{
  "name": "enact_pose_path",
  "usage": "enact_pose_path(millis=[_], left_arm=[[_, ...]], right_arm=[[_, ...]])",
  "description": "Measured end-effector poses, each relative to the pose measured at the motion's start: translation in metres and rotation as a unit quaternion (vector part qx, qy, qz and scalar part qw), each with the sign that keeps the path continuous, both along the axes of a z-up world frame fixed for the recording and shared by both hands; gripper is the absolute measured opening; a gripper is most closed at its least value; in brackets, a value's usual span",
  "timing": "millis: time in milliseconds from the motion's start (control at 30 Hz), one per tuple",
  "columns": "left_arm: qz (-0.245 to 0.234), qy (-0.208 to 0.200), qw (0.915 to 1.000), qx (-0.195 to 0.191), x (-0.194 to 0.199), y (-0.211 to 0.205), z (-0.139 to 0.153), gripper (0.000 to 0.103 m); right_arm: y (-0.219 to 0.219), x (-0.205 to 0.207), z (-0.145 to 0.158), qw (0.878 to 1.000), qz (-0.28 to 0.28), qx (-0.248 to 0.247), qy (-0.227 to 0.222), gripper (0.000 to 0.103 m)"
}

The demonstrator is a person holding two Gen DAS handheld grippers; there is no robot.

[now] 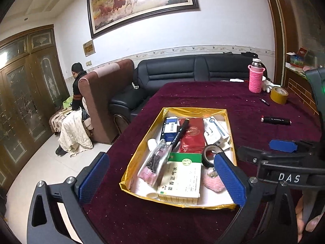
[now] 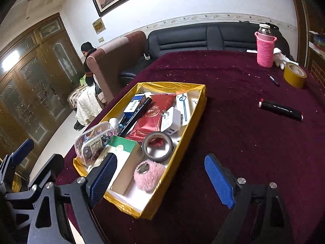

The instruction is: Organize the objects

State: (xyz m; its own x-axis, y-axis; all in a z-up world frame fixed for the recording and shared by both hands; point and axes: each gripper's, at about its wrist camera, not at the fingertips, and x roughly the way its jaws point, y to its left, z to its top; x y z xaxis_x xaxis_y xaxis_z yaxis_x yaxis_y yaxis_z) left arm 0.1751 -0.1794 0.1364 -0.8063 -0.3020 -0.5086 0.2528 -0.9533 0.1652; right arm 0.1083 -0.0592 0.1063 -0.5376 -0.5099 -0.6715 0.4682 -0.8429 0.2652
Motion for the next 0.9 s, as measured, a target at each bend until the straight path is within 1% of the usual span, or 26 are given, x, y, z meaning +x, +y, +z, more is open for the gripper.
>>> enact_pose_path(millis=[67, 533, 600, 767, 900], left_arm=[[0.0, 0.0, 1.0, -0.004, 0.003, 0.004, 0.001, 0.103], [-0.004, -0.005, 1.0, 0.001, 0.011, 0.009, 0.0, 0.103], [-0.006, -0.01, 0.9999, 0.007, 0.01, 0.009, -0.002, 0.103], [-0.022, -0.025, 0.9989, 0.032, 0.004, 0.01, -0.009, 0.103], [-0.035, -0.038, 0.9981, 0.034, -0.007, 0.017, -0.017, 0.103]], right_arm=[[0.003, 0.005, 0.0, 1.0, -0.003, 0.002, 0.004, 0.093], [0.016, 0.02, 0.001, 1.0, -0.023, 0.01, 0.014, 0.094], [0.018, 0.02, 0.002, 0.999, -0.029, 0.013, 0.017, 0.095], [0.04, 0.009, 0.0, 0.998, -0.058, 0.012, 0.011, 0.095], [0.069, -0.005, -0.003, 0.995, -0.096, 0.005, -0.002, 0.095]])
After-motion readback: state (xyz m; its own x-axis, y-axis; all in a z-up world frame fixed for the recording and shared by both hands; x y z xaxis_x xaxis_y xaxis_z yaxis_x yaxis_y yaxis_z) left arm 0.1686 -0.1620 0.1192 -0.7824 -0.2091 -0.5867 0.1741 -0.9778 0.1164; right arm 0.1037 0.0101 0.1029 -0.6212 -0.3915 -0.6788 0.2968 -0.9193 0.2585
